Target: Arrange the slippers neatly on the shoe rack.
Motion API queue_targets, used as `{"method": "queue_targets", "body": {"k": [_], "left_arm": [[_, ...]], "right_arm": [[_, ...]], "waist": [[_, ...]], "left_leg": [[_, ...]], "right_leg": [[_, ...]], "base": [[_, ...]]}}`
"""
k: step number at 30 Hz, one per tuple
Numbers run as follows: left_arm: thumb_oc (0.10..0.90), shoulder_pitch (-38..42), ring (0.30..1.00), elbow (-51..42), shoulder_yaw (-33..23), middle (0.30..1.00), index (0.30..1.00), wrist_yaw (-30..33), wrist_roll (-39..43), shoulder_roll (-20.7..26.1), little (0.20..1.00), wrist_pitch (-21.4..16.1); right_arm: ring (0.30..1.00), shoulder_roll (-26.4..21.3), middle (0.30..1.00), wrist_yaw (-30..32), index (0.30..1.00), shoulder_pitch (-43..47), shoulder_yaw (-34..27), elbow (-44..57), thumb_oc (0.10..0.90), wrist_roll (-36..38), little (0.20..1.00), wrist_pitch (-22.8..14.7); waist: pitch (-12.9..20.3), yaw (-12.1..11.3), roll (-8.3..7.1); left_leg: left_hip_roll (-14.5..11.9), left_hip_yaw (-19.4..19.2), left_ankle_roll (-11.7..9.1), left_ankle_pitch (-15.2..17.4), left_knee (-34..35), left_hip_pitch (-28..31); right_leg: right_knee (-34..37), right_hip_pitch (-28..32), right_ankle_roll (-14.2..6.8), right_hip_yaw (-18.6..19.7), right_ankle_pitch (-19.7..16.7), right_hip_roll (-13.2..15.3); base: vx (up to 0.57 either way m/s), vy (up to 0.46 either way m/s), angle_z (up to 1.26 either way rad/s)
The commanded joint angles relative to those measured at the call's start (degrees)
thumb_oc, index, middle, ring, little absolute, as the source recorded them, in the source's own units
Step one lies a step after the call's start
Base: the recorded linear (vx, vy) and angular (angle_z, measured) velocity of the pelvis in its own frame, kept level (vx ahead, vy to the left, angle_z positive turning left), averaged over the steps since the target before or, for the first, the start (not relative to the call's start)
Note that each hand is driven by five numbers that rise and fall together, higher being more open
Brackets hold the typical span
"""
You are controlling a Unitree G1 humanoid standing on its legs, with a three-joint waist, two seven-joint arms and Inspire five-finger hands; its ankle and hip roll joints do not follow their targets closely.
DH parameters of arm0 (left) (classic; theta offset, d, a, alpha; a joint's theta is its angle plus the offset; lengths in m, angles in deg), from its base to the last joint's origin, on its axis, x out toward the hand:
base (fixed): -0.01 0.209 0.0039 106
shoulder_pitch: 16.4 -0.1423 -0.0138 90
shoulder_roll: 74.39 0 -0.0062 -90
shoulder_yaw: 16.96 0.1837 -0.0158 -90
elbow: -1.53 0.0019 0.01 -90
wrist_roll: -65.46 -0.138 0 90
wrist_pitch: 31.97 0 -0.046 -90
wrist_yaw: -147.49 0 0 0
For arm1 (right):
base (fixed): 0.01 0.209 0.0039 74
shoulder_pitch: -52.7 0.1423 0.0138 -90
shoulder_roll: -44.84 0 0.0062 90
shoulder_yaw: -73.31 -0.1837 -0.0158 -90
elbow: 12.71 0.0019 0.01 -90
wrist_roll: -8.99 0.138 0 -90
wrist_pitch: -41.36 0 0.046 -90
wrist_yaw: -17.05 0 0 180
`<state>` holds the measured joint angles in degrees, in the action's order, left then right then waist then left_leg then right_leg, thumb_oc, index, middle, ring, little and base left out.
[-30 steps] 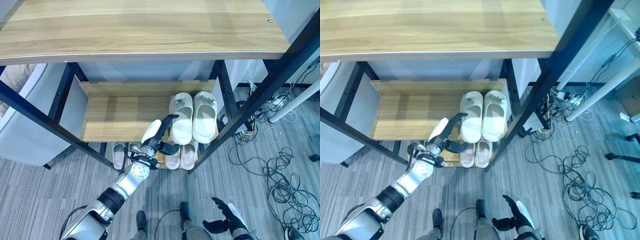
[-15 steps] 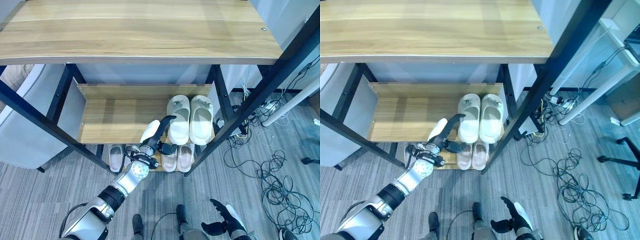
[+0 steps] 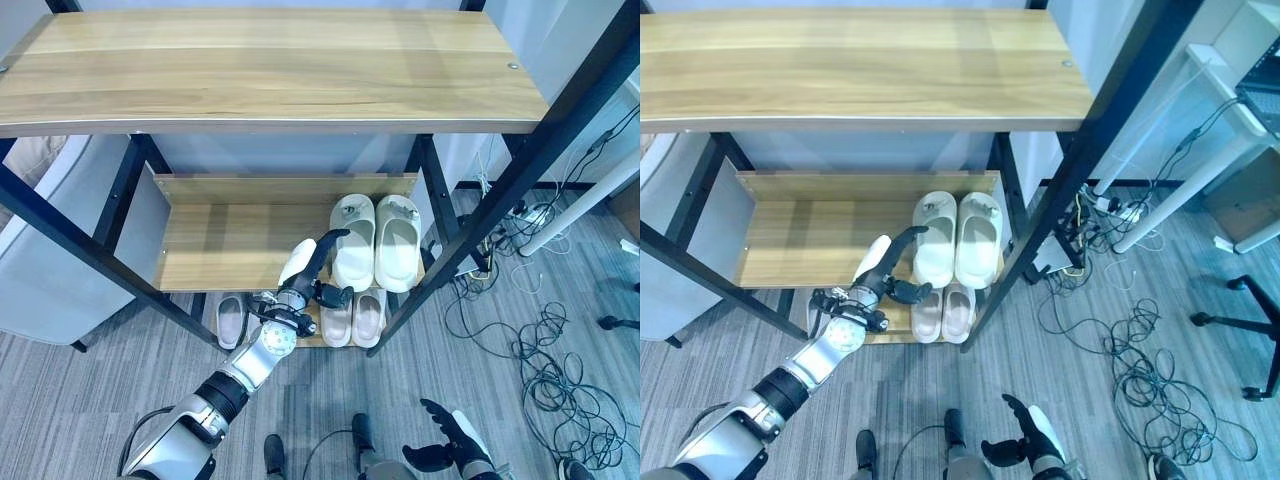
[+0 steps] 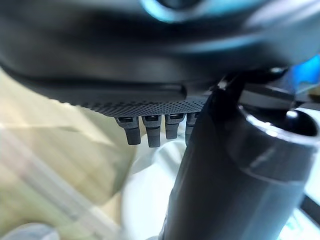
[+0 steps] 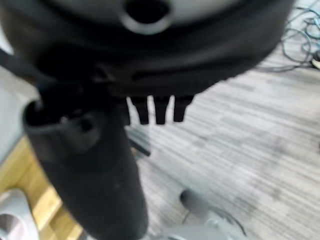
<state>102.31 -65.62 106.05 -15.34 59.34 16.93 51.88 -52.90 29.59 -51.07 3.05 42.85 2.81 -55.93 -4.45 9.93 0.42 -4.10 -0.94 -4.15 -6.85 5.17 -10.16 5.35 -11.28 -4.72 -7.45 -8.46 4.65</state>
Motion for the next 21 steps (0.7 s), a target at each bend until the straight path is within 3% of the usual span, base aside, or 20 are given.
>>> {"method": "queue_targets", "body": {"k": [1, 12, 17, 21], "left_arm": [[0.8, 5.19, 0.9, -4.7, -2.83, 0.9, 0.9, 2.92, 1.94, -0.98, 0.9, -7.75], [0.8, -3.25, 0.9, -12.65, -6.55, 0.9, 0.9, -0.75, 5.53, 2.71, 0.9, -9.05], [0.8, -9.9, 0.9, -16.16, -8.98, 0.9, 0.9, -4.63, 12.2, 4.16, 0.9, -10.9], [0.8, -21.71, 0.9, -22.52, -14.33, 0.9, 0.9, -9.63, 22.54, 5.63, 0.9, -12.55]], "right_arm": [[0.9, -2.78, 0.9, 0.86, 0.9, -2.17, -2.67, 4.82, 0.8, 1.32, 0.9, -4.19], [0.9, -0.95, 0.9, -0.19, 0.9, -1.99, -3.14, 3.86, 0.8, 1.18, 0.9, -3.62], [0.9, 0.56, 0.9, -0.63, 0.9, -2.09, -3.66, 2.48, 0.8, 1.88, 0.9, -3.41], [0.9, 2.92, 0.9, -1.13, 0.9, -1.97, -4.44, -1.08, 0.8, 2.86, 0.9, -3.17]], "waist": [[0.4, -1.1, -0.41], [1.02, -2.51, -0.74], [1.78, -3.46, -0.95], [3.12, -5.53, -1.45]], "left_leg": [[1.61, -1.62, 0.18, 4.88, -0.17, -0.31], [1.74, -1.86, 0.51, 5.62, -0.17, 2.96], [1.87, -1.95, 0.56, 5.89, -0.17, 4.43], [2.15, -1.58, 0.76, 6.09, -0.17, 6.02]], "right_leg": [[-0.35, 1.06, -2.92, -0.86, 7.43, -0.43], [-0.35, 4.44, -3.07, -1.01, 7.93, -0.24], [-0.35, 5.95, -3.06, -1.33, 8.03, -0.25], [-0.35, 7.72, -3.08, -1.73, 8.04, -0.25]], "base": [[0.0, 0.0, 0.0], [0.0, 0.0, 0.0], [0.0, 0.0, 0.0], [0.0, 0.003, 0.01]]}}
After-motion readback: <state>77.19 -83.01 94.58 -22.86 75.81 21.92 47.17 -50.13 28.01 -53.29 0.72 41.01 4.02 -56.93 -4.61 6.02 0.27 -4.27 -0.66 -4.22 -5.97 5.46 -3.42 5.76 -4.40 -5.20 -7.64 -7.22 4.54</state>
